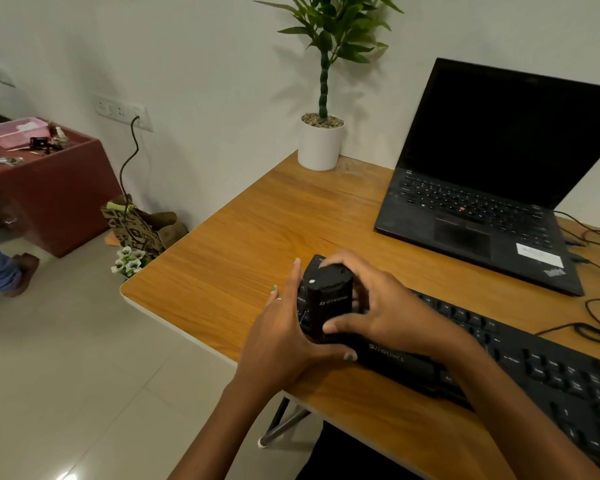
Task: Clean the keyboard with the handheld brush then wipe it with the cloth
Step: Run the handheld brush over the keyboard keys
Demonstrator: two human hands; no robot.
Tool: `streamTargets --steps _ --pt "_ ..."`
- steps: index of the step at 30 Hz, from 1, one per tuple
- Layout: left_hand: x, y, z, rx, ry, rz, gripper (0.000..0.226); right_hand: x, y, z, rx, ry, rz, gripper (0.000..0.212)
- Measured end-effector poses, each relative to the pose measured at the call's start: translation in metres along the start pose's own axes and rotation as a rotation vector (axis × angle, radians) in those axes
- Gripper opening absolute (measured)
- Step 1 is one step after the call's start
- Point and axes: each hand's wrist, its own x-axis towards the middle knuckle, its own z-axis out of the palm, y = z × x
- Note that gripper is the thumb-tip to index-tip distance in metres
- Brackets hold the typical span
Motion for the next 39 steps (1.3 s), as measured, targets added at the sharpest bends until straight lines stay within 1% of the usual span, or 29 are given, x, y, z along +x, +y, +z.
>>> streamTargets --steps 3,4,8,9,12,13,16,17,18,21,22,25,26,28,30,33,35,39 --pt "0.0 0.002 0.0 -0.009 0.001 -0.005 0.144 0.006 0.003 -0.014 -0.027 0.086 0.006 0.053" --pt "0.0 0.002 -0.001 -0.011 0.001 -0.006 0.143 0.007 0.003 -0.014 -0.014 0.083 0.006 0.053" --pt "0.003 -0.002 -0.001 0.026 -0.02 0.026 0.13 0.007 -0.001 0.001 -0.058 -0.078 -0.017 0.055" --pt "0.003 -0.001 0.0 0.027 -0.018 0.016 0.132 0.008 0.0 -0.002 -0.076 -0.072 -0.015 0.054" --pt "-0.001 0.001 0.0 0.016 -0.015 -0.04 0.145 0.012 0.003 -0.018 -0.058 0.036 0.015 0.054" --pt "-0.001 0.001 0.0 0.013 -0.018 -0.038 0.146 0.012 0.004 -0.018 -0.036 0.035 0.018 0.054" --pt "0.003 0.0 -0.003 0.042 -0.026 0.013 0.141 0.009 0.001 -0.004 -0.052 -0.073 0.015 0.051" --pt "0.003 0.0 -0.003 0.05 -0.028 0.023 0.14 0.009 0.002 -0.004 -0.064 -0.086 0.015 0.05" --pt "0.003 0.0 -0.002 0.045 -0.028 0.013 0.142 0.009 0.001 -0.007 -0.055 -0.074 0.022 0.05" --pt "0.001 -0.001 0.001 0.023 -0.021 -0.054 0.147 0.011 0.005 -0.025 -0.026 0.053 0.043 0.051" --pt "0.0 -0.001 0.001 0.021 -0.022 -0.061 0.147 0.01 0.006 -0.024 -0.002 0.052 0.048 0.051" --pt "0.001 -0.004 0.001 0.023 -0.033 -0.031 0.145 0.007 0.005 -0.007 0.086 -0.084 0.06 0.051" --pt "0.002 -0.003 0.001 0.029 -0.034 -0.025 0.144 0.005 0.006 -0.004 0.092 -0.095 0.056 0.051" --pt "0.001 -0.002 0.001 0.032 -0.026 -0.047 0.146 0.007 0.012 -0.014 0.083 -0.017 0.052 0.051" --pt "0.0 -0.001 0.001 0.034 -0.021 -0.061 0.147 0.01 0.023 -0.029 0.062 0.128 0.067 0.052" --pt "0.0 0.002 0.0 0.029 -0.022 -0.056 0.146 0.013 0.04 -0.042 -0.061 0.338 0.091 0.053" --pt "0.0 0.003 -0.001 0.033 -0.022 -0.056 0.145 0.014 0.044 -0.041 -0.107 0.424 0.082 0.056" --pt "-0.001 0.001 0.0 0.042 -0.036 -0.074 0.146 0.014 0.044 -0.034 -0.117 0.542 0.05 0.076"
